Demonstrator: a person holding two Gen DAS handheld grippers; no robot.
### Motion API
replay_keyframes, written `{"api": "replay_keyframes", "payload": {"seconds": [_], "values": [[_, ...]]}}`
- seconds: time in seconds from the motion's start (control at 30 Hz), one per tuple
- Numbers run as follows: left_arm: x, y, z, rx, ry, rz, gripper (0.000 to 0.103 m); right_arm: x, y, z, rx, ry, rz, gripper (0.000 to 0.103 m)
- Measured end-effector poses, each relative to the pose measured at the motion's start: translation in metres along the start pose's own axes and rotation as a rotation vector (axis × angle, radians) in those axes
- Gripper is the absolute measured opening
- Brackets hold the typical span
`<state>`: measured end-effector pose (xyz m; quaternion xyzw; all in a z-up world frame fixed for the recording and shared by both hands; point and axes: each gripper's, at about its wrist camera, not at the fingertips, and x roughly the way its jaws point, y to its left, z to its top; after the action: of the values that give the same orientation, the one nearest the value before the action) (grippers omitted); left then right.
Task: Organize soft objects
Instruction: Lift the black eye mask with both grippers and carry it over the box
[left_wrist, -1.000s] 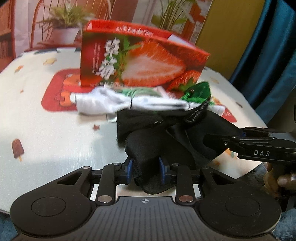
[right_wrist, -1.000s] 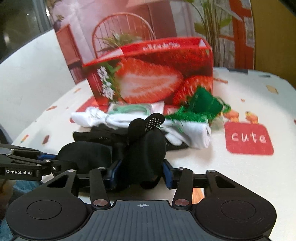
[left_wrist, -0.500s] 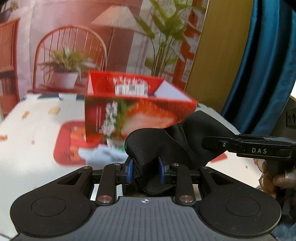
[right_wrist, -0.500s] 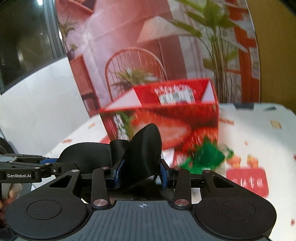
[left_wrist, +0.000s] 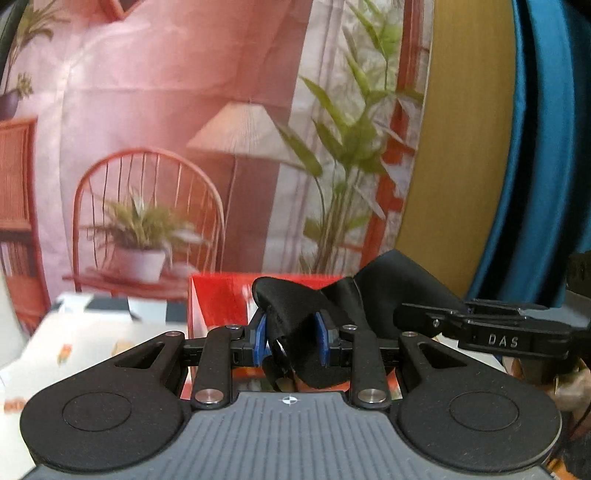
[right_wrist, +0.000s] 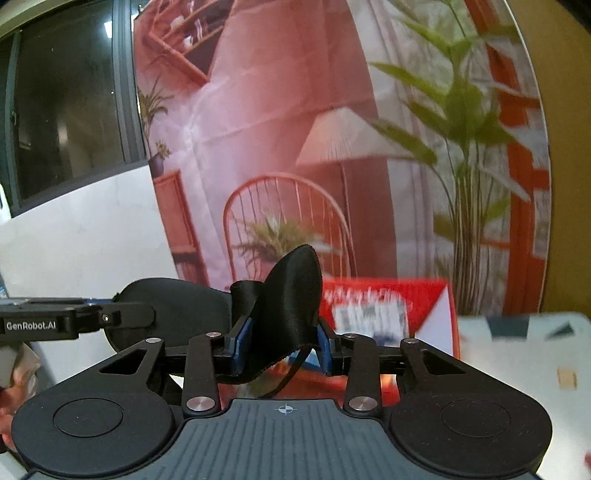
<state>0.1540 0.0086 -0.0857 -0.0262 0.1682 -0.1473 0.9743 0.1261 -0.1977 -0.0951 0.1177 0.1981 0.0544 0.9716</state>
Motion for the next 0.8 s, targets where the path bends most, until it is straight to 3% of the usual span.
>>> {"api": "replay_keyframes", "payload": {"seconds": [0.2, 0.33, 0.5, 0.63, 0.8], "values": [[0.034, -0.007, 0.028, 0.084, -0.056, 0.045, 0.029, 0.033, -0.015, 0.028, -0.007, -0.048, -0.031, 0.033], [0.065, -0.007, 0.036, 0.120, -0.039, 0.059, 0.029, 0.053, -0.029, 0.034, -0.007, -0.052, -0.066, 0.033], [0.110, 0.003, 0.027, 0.108, 0.074, 0.065, 0.029, 0.085, -0.051, 0.022, 0.028, 0.024, -0.110, 0.033], [0.142, 0.020, 0.011, 0.031, 0.220, 0.050, 0.029, 0.109, -0.063, -0.001, 0.082, 0.130, -0.122, 0.033], [0.156, 0.033, -0.003, 0.018, 0.293, 0.036, 0.029, 0.125, -0.074, -0.023, 0.119, 0.211, -0.133, 0.034]]}}
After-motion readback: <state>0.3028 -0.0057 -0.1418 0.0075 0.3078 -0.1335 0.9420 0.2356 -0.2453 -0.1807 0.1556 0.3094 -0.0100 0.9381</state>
